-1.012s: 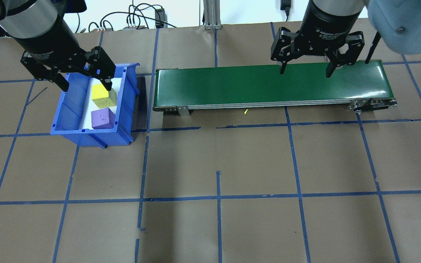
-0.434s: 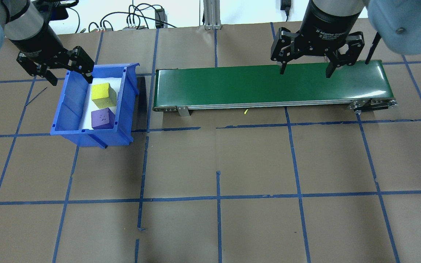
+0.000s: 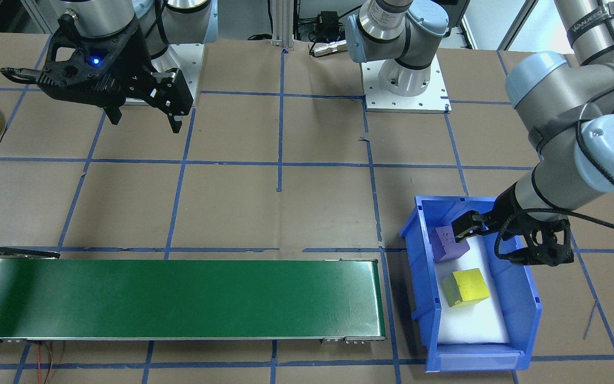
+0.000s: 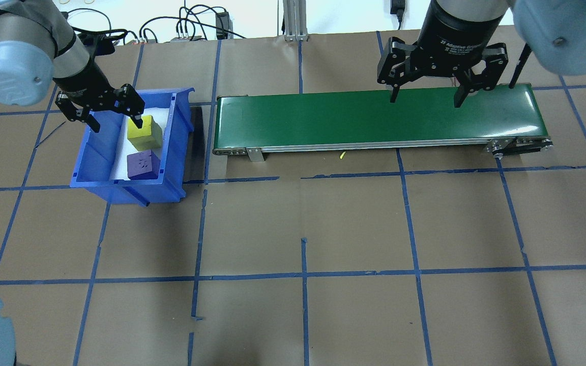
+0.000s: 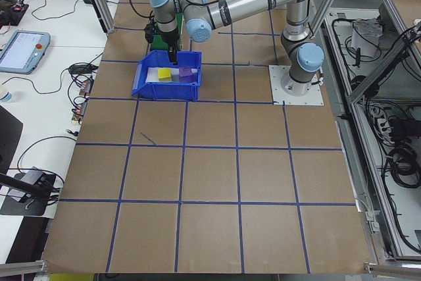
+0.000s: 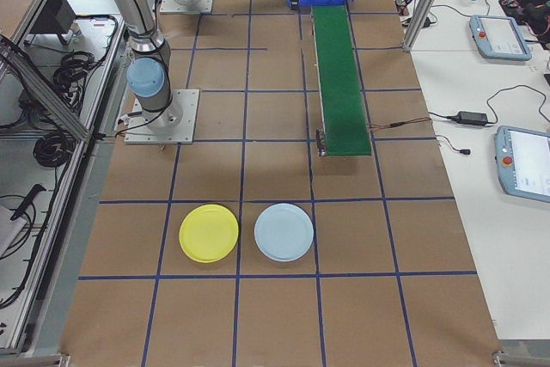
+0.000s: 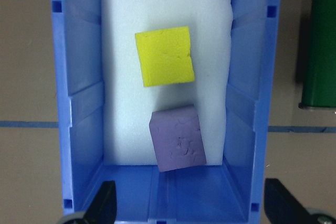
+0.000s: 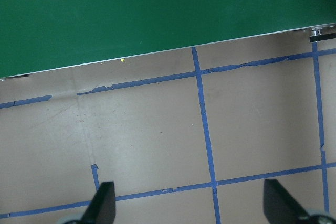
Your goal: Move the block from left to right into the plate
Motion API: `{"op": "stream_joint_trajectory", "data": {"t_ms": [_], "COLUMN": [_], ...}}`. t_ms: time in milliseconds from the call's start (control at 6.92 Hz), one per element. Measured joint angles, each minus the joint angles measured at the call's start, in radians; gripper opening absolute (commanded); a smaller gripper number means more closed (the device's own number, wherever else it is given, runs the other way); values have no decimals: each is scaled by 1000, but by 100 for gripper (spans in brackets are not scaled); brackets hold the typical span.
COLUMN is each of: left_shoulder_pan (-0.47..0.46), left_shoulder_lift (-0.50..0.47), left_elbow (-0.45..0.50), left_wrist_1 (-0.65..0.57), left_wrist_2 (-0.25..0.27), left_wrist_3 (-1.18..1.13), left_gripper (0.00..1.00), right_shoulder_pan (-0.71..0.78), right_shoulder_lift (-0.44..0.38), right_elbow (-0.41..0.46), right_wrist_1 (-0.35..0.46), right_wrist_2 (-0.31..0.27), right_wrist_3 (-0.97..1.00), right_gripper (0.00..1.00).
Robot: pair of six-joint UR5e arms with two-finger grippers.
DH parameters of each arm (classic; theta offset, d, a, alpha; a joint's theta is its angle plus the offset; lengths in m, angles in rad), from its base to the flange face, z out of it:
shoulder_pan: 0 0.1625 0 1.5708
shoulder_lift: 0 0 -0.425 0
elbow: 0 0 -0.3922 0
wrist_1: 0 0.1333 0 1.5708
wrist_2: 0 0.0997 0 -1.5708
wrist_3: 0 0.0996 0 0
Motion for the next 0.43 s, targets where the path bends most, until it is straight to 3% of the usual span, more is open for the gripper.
{"op": "stream_joint_trajectory", "data": {"t_ms": [434], "left_shoulder_pan": [40], "left_shoulder_lift": [-35], "left_elbow": [-129], "left_wrist_1": [151], "left_wrist_2": [-46], "left_wrist_3": [-34], "left_gripper": [100], "right_shoulder_pan": [1], "right_shoulder_lift": [0], "right_elbow": [0], "right_wrist_1": [22], "right_wrist_2": [9], "right_wrist_3": [-14], "right_gripper": [100]}}
